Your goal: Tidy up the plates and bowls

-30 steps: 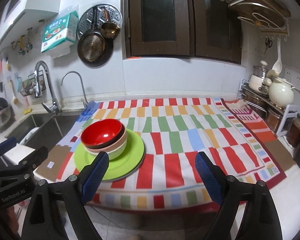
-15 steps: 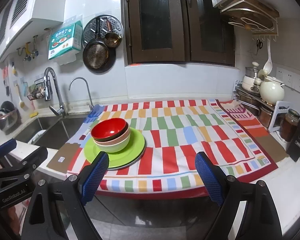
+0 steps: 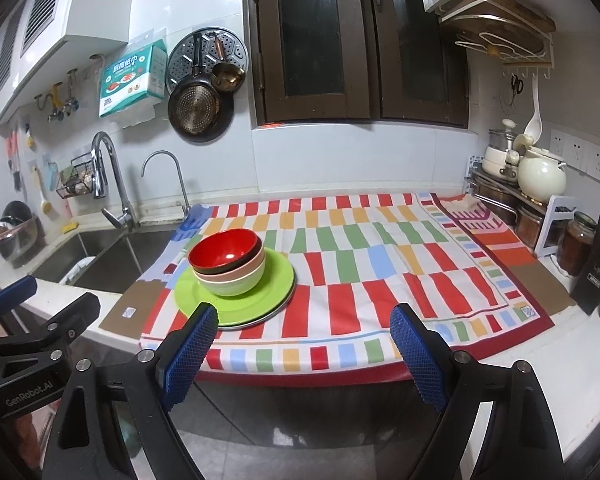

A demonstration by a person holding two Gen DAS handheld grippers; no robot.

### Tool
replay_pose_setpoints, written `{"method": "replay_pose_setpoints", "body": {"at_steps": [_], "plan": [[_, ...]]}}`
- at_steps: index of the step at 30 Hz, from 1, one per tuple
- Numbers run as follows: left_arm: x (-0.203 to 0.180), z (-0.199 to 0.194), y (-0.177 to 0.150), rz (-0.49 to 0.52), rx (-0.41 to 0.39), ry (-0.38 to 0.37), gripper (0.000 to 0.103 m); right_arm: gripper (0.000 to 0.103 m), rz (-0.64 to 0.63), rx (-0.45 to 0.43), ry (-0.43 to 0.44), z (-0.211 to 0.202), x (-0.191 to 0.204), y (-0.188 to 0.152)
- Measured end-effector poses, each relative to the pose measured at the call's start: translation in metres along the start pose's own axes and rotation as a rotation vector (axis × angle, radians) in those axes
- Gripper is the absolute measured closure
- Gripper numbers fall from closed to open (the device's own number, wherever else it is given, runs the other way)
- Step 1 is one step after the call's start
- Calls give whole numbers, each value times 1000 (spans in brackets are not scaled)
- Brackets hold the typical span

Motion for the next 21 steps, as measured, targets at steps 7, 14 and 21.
{"method": "replay_pose_setpoints", "body": {"at_steps": [7,14,21], "plan": [[-1,-5,0,8,-7,-9,0,15,1,-8,-11,-8,1,-2],[-3,-9,0,13,-15,-11,0,15,4,-15,-15,-14,-1,-4],[-4,-12,0,16,-18,-9,0,15,7,-15,-8,-18,-2,-5]]}}
Point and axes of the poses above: each gripper's, at about its wrist camera, not at the fingertips, and z roughly the way its jaws point, x to its left, y to its top, the point moved 6 cm from there along z, roughly the way its jaws point, and after that the axes turned 11 degrees about -z, right-handed, at the moved point
